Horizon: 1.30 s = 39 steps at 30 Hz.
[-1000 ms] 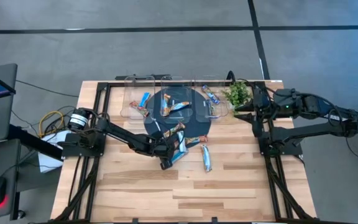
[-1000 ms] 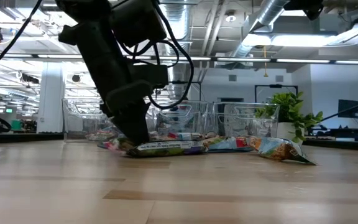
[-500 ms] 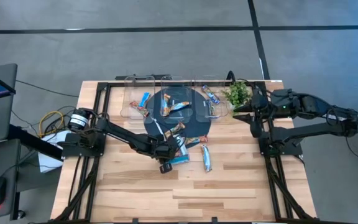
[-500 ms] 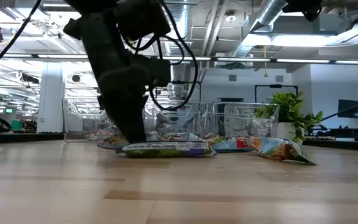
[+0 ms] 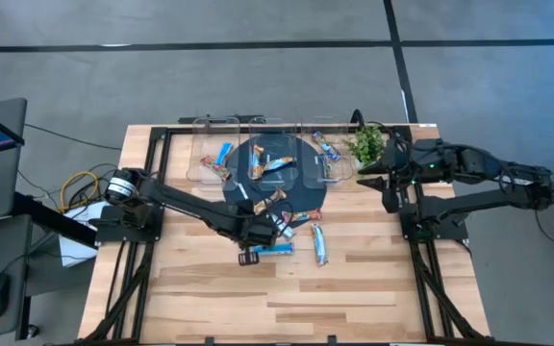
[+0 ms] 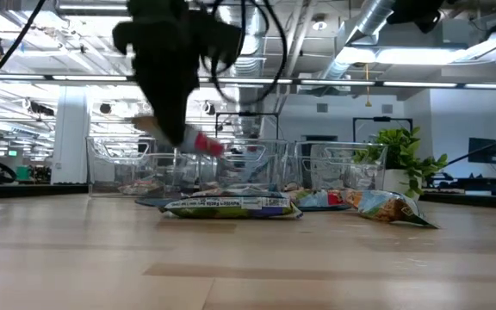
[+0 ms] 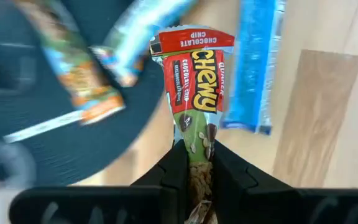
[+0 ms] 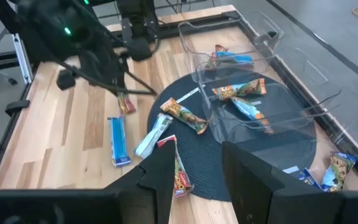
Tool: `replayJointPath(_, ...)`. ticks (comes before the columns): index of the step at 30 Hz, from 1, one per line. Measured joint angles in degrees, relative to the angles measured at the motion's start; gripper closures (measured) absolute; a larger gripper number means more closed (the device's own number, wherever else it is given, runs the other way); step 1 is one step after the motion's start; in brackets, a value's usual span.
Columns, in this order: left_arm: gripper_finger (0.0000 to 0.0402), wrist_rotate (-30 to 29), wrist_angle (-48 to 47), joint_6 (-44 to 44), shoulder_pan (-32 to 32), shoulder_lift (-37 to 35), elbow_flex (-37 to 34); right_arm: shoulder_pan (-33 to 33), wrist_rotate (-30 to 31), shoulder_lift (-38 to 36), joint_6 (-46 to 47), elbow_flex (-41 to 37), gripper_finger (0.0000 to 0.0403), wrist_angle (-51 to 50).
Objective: Pick and place Granola Bars by type
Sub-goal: Put the red granola bar into the left transparent bin
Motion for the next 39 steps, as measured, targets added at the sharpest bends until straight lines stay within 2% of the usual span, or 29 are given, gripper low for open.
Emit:
replayJointPath(9,0.0360,-16.8,-20.0,2.5,1.5,-0.1,15.9,0.0,0.0,3.2,1.0,0.0,0.0281,0.1)
replayJointPath(12,0.0360,-22.6,-25.2,2.5,3.6,-0.1,18.2,0.0,0.0,4.6,1.7,0.0,0.0281,0.6)
replayJointPath(15,0.0360,-25.7,-29.9,1.1,6.9,-0.1,18.3,0.0,0.0,6.2,2.9,0.0,0.0281,1.2)
replayJointPath(21,0.0360,-29.2,-32.8,0.4,14.7,-0.1,15.9,0.5,-0.1,9.3,5.4,0.0,0.0281,2.3)
replayJointPath(25,0.0360,-29.6,-32.7,3.1,20.3,-0.1,14.0,1.6,-0.1,11.0,6.2,0.0,0.0281,4.3)
replayJointPath(31,0.0360,-29.6,-31.5,6.9,30.0,-0.1,6.2,3.8,0.0,13.1,8.7,0.0,0.0281,7.0)
replayJointPath(34,0.0360,-28.3,-26.8,10.5,34.0,-0.1,1.8,4.9,0.5,13.2,9.4,0.0,0.0281,8.1)
replayJointPath(39,0.0360,-22.7,-20.4,16.0,37.8,-0.1,-2.9,6.8,5.2,13.1,11.5,0.0,0.0281,9.5)
